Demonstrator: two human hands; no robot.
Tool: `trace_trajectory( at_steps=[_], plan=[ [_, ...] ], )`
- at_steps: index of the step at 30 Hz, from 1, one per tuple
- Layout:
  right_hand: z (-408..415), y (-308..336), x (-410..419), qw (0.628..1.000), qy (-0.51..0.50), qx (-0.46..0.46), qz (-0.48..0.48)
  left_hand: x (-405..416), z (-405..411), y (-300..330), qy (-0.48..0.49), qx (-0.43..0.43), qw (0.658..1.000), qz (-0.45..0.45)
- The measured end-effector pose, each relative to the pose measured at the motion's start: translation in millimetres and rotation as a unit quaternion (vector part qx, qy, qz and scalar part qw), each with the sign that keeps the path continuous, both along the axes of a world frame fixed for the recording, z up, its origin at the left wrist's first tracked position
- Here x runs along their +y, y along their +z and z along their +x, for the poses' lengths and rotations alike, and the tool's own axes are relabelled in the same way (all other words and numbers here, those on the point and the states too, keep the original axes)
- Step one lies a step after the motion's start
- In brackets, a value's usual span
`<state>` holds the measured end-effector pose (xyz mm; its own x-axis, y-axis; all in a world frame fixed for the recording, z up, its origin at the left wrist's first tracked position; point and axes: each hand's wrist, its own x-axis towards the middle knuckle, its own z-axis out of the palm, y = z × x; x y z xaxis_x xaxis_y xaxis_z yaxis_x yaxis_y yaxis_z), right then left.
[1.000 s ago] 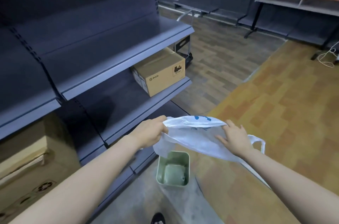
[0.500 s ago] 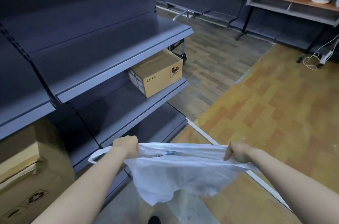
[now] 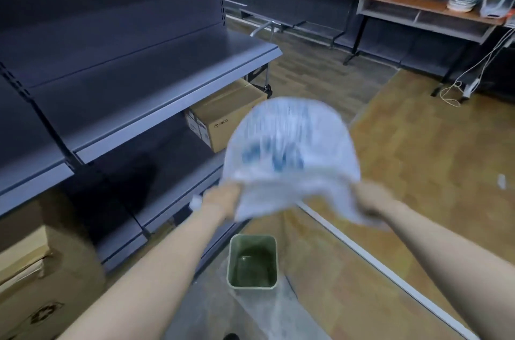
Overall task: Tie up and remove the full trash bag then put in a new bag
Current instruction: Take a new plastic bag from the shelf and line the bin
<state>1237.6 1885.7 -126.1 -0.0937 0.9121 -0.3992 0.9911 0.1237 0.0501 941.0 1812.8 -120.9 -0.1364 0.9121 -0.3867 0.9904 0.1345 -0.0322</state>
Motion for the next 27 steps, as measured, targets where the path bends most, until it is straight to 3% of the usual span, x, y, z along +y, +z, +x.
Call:
trace_trajectory(
  at_steps=[1, 2, 3, 6, 8, 11, 13, 14, 16, 18, 23, 27],
  plan=[
    [8, -25, -17, 0.981, 0.016, -0.066, -0.183, -18, 0, -22, 0.011, -0.031, 0.991, -0.126],
    [11, -39, -33, 0.955, 0.028, -0.119, -0.272, -33, 1, -36, 0.025, -0.046, 0.976, -0.21],
    [12, -42, -42, 0.95, -0.022, -0.105, -0.292, -38, 1, -39, 0.03, -0.047, 0.971, -0.232],
    [8, -22, -28, 0.981, -0.114, 0.004, -0.16, -11, -1, -17, -0.001, 0.016, 0.998, -0.065],
    [1, 10, -8, 0.985, -0.156, 0.081, -0.005, 16, -1, 9, 0.028, -0.048, 0.994, 0.09],
    [-15, 54, 9, 0.929, -0.184, 0.199, 0.251, 37, 11, 37, 0.099, -0.165, 0.943, 0.273],
    [-19, 52, 5, 0.902, -0.176, 0.214, 0.331, 30, 18, 34, 0.125, -0.166, 0.938, 0.279],
    [-19, 40, -1, 0.924, -0.154, 0.189, 0.295, 21, 20, 19, 0.106, -0.146, 0.958, 0.221],
    [-17, -6, -25, 0.99, -0.078, 0.103, 0.055, -7, 16, -28, 0.03, -0.104, 0.994, 0.023],
    [-10, -53, -49, 0.988, -0.06, 0.056, -0.131, -32, 8, -68, 0.017, -0.08, 0.99, -0.112],
    [-5, -73, -51, 0.993, -0.039, 0.044, -0.104, -38, -12, -84, 0.044, -0.116, 0.99, -0.071],
    [-17, -73, -39, 0.995, -0.02, 0.045, -0.092, -26, -10, -90, 0.117, -0.225, 0.967, -0.034]
  ],
)
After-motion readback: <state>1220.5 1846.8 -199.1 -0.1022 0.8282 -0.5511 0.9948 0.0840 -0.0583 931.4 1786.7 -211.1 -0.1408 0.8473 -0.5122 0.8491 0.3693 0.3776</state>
